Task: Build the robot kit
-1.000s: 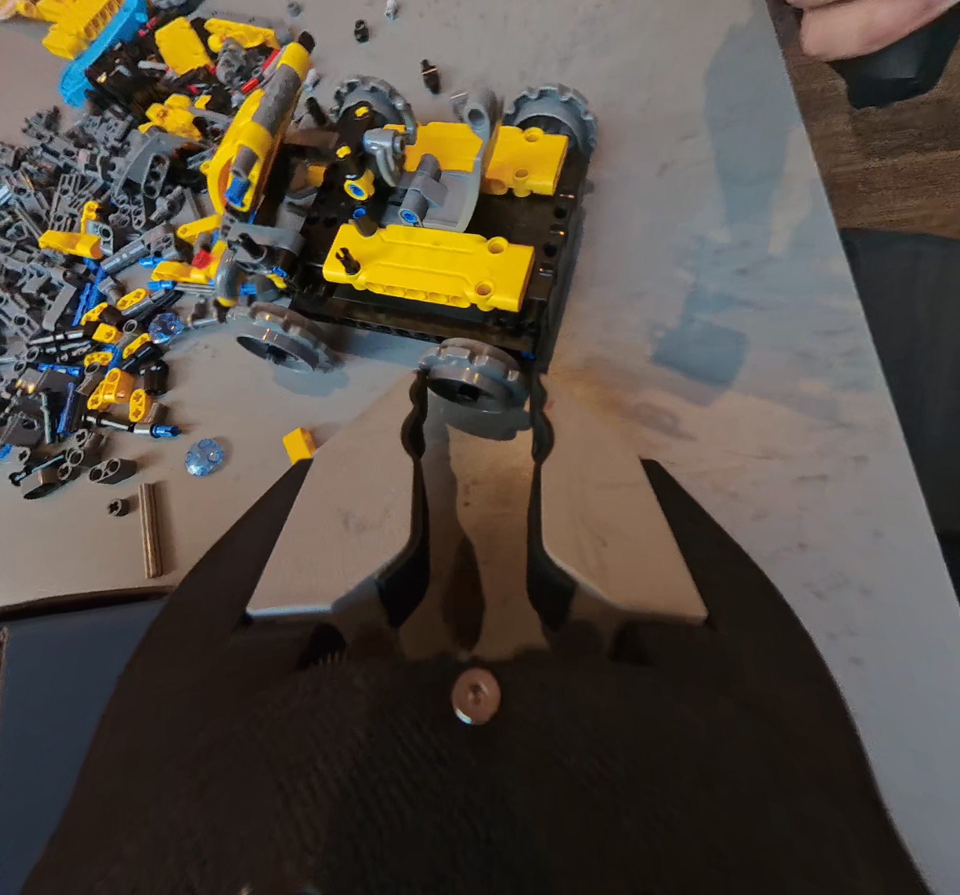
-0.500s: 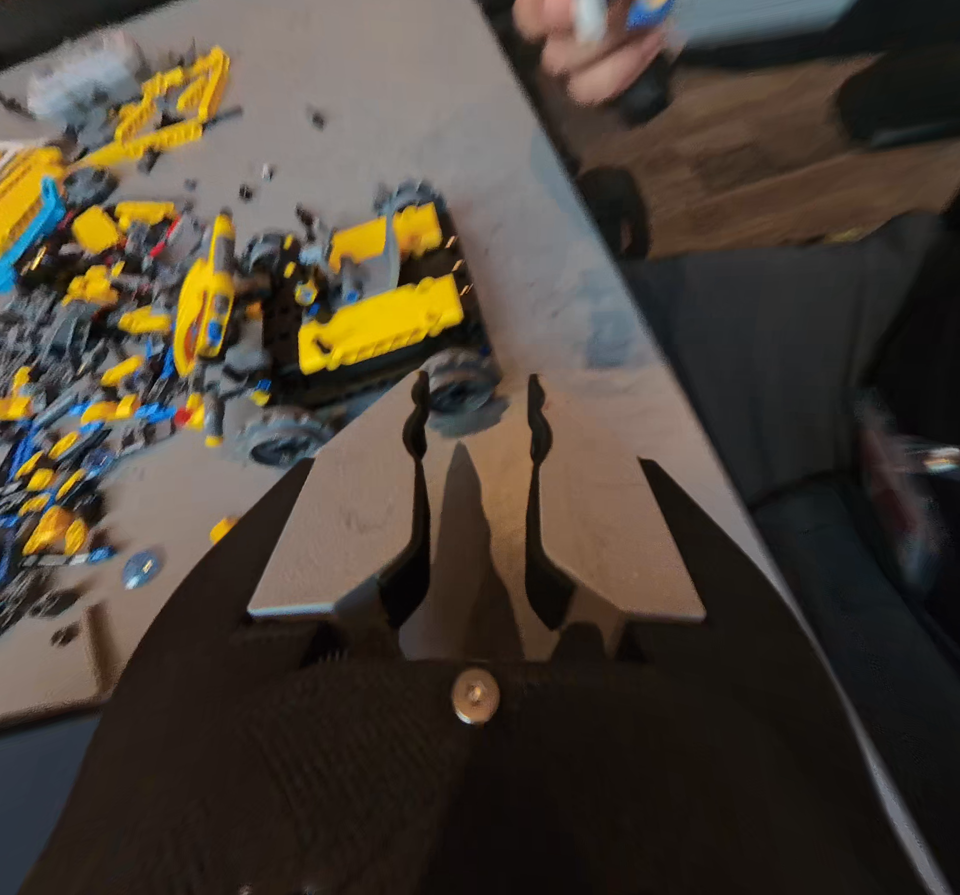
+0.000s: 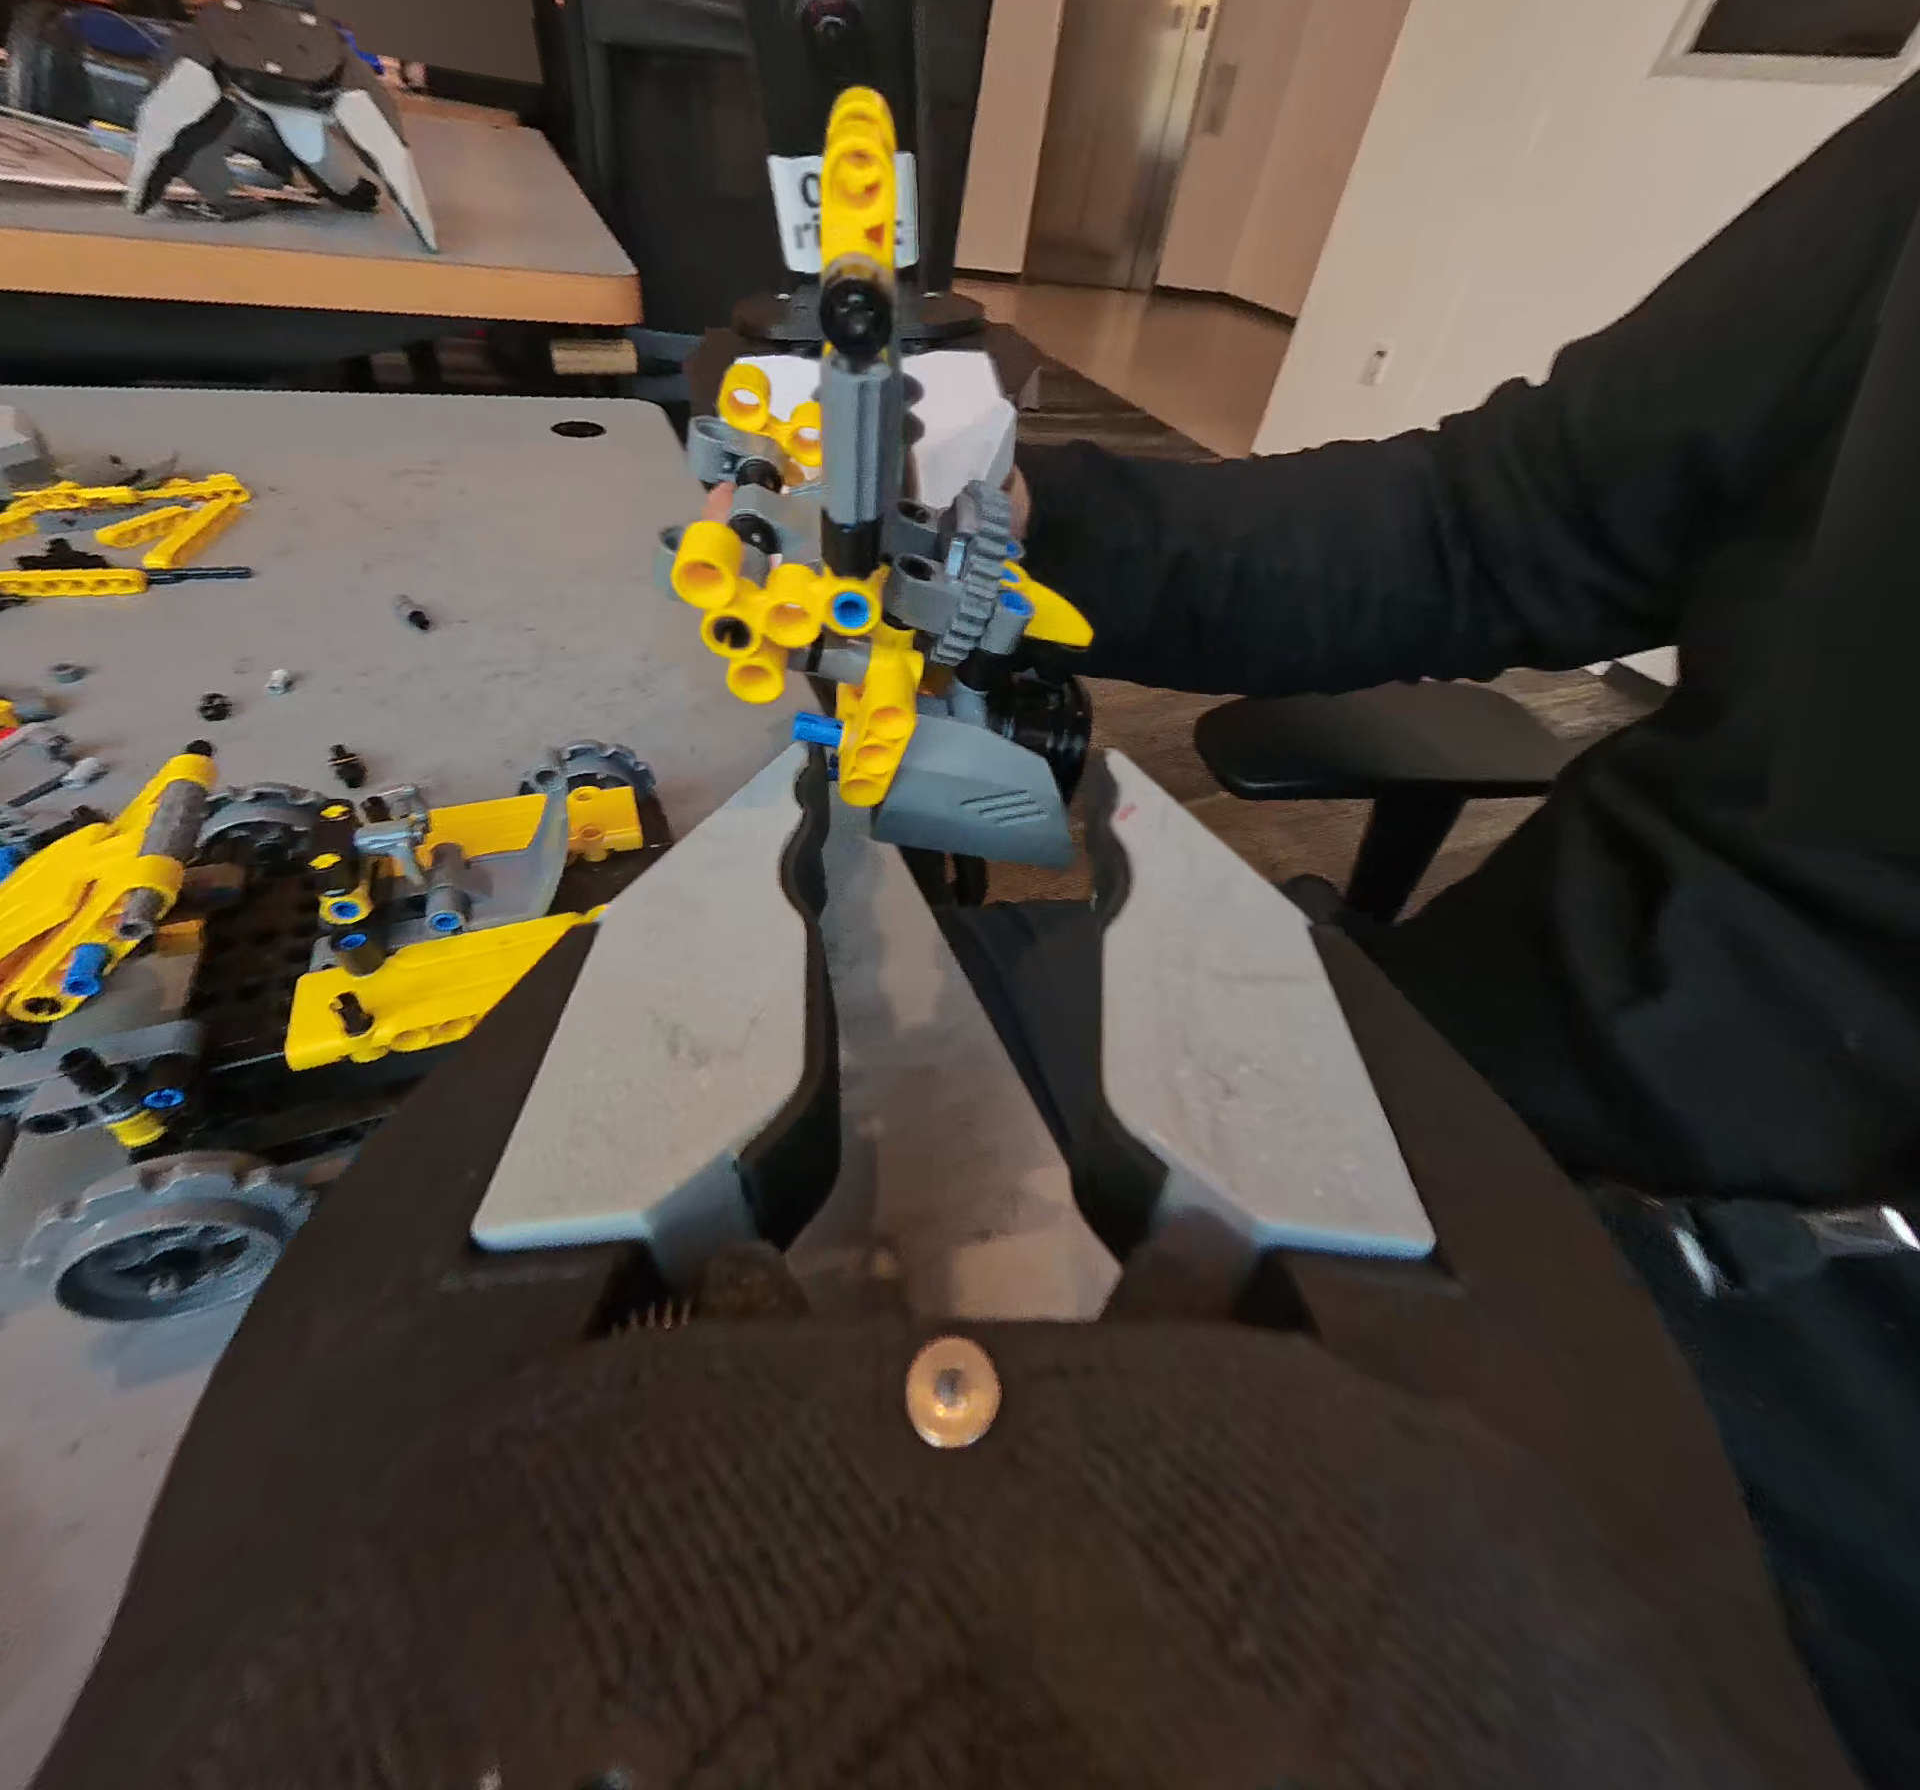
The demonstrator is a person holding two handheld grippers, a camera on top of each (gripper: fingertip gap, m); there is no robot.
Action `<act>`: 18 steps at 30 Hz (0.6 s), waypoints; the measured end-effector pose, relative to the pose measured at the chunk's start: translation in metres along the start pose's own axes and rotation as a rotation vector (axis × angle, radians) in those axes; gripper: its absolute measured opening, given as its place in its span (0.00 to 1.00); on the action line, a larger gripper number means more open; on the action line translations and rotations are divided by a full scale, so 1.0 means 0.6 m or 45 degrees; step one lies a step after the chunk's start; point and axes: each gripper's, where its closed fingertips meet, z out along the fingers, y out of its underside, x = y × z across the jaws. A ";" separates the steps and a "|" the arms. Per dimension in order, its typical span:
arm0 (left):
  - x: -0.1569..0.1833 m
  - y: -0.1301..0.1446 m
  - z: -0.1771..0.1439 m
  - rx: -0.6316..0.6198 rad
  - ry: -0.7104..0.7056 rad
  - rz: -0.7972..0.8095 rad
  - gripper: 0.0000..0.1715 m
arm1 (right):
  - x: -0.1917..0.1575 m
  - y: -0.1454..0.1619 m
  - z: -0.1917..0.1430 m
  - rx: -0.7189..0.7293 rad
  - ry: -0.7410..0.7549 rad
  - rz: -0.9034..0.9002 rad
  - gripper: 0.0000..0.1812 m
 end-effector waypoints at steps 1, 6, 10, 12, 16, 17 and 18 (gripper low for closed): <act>-0.003 -0.001 0.000 0.005 -0.019 0.017 0.27 | 0.003 -0.001 0.000 0.008 0.007 0.006 0.05; -0.029 0.001 -0.003 -0.012 -0.167 0.110 0.26 | 0.030 -0.003 0.001 0.033 0.124 0.076 0.07; -0.067 0.003 -0.012 -0.056 -0.417 0.286 0.26 | 0.071 0.004 -0.003 0.017 0.363 0.217 0.12; -0.079 0.003 -0.015 -0.075 -0.517 0.368 0.26 | 0.079 0.005 -0.004 0.030 0.453 0.247 0.13; -0.096 0.007 -0.017 -0.110 -0.643 0.415 0.26 | 0.108 0.015 -0.023 0.046 0.696 0.290 0.29; -0.101 0.011 -0.018 -0.129 -0.670 0.407 0.26 | 0.113 0.017 -0.028 0.053 0.754 0.297 0.32; -0.107 0.015 -0.019 -0.146 -0.691 0.396 0.26 | 0.113 0.018 -0.030 0.061 0.790 0.292 0.31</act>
